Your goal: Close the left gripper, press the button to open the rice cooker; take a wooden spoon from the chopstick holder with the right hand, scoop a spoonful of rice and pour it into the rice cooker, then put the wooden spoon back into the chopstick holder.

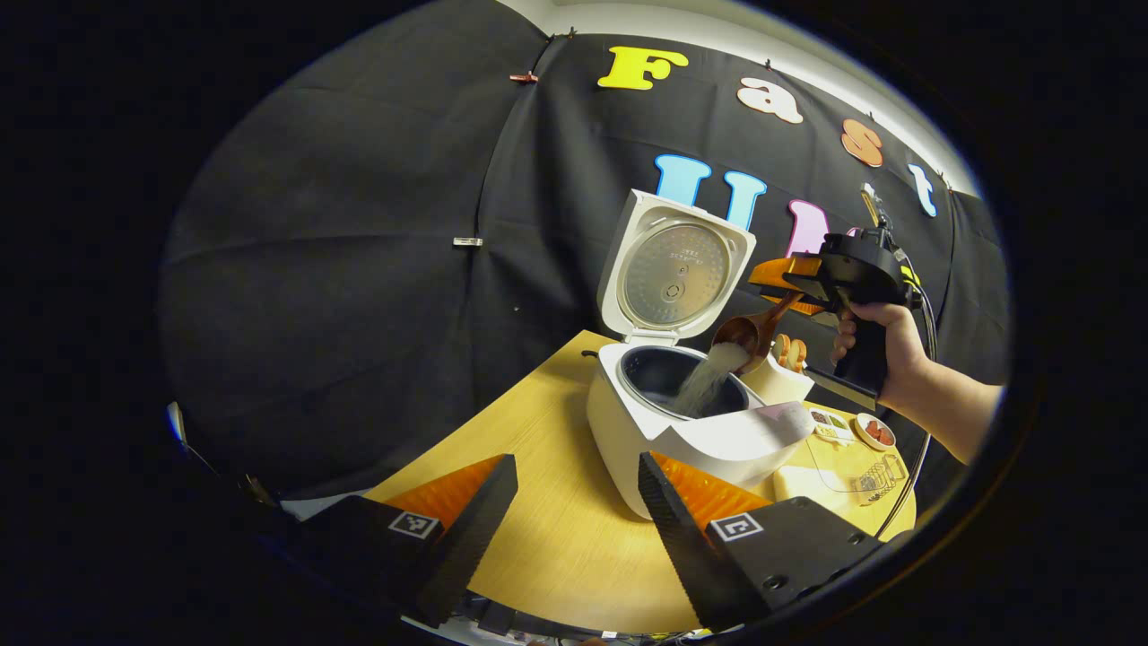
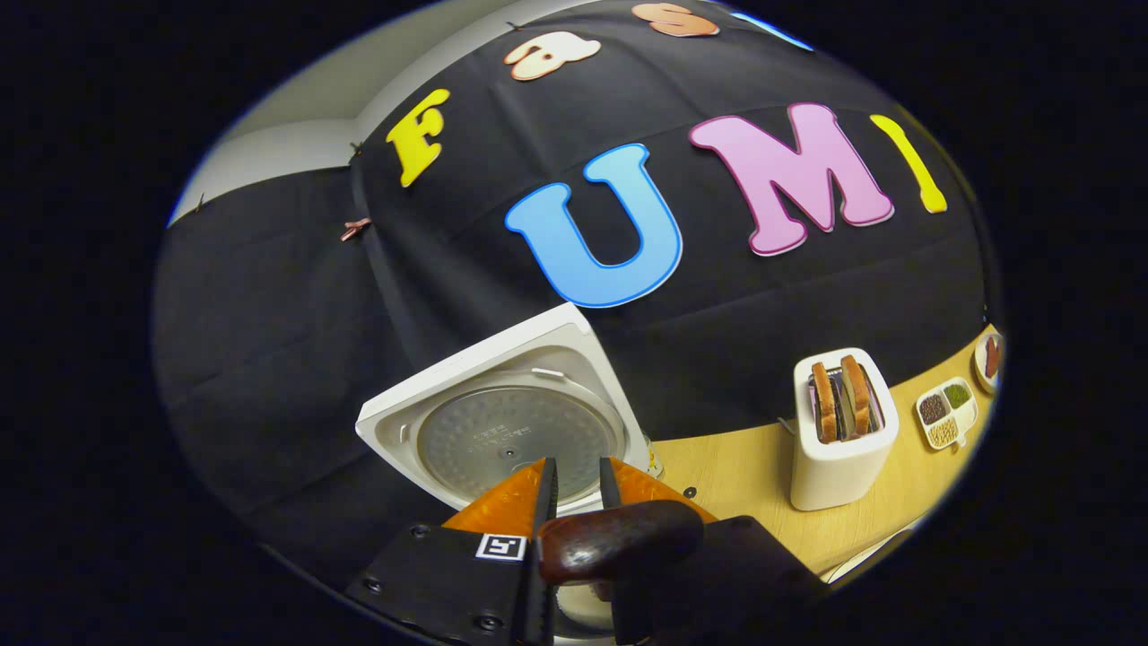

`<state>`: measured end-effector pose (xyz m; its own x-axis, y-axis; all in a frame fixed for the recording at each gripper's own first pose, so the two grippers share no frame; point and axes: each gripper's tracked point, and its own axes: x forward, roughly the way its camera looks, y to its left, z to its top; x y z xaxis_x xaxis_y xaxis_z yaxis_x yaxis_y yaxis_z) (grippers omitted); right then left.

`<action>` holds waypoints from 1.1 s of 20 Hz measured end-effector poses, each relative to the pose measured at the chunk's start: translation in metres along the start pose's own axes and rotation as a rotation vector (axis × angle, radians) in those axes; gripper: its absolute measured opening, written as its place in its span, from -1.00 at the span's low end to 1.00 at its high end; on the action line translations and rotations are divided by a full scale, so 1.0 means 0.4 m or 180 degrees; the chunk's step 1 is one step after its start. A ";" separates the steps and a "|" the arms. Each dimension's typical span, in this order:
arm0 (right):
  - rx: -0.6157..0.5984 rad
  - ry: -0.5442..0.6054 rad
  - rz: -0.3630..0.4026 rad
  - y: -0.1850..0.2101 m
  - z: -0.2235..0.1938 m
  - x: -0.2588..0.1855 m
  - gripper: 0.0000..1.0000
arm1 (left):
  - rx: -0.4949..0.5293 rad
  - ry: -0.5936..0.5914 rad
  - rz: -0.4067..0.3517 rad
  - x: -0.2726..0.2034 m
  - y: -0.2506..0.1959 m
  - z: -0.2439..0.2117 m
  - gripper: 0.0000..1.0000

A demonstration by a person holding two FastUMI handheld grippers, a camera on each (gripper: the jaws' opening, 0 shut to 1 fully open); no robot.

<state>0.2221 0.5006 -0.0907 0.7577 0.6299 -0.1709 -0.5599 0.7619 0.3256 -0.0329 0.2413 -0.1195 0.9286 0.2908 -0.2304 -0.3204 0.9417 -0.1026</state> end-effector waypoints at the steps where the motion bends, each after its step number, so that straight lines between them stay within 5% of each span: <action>1: -0.0106 0.0004 0.0044 0.008 -0.009 0.010 -0.51 | 0.0024 -0.0006 0.0013 0.000 0.004 0.001 0.89; 18: -0.1754 -0.0001 0.0708 0.179 -0.135 0.030 -0.51 | 0.0041 -0.0106 0.0139 -0.038 0.028 0.014 0.88; 22: -0.1517 0.0078 0.0696 0.182 -0.137 0.027 -0.50 | 0.0038 -0.0099 0.0154 -0.049 0.030 0.006 0.89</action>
<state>0.1711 0.5712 -0.1199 0.6012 0.7809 -0.1699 -0.7989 0.5928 -0.1020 -0.0546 0.2475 -0.1137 0.9175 0.3409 -0.2046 -0.3629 0.9284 -0.0804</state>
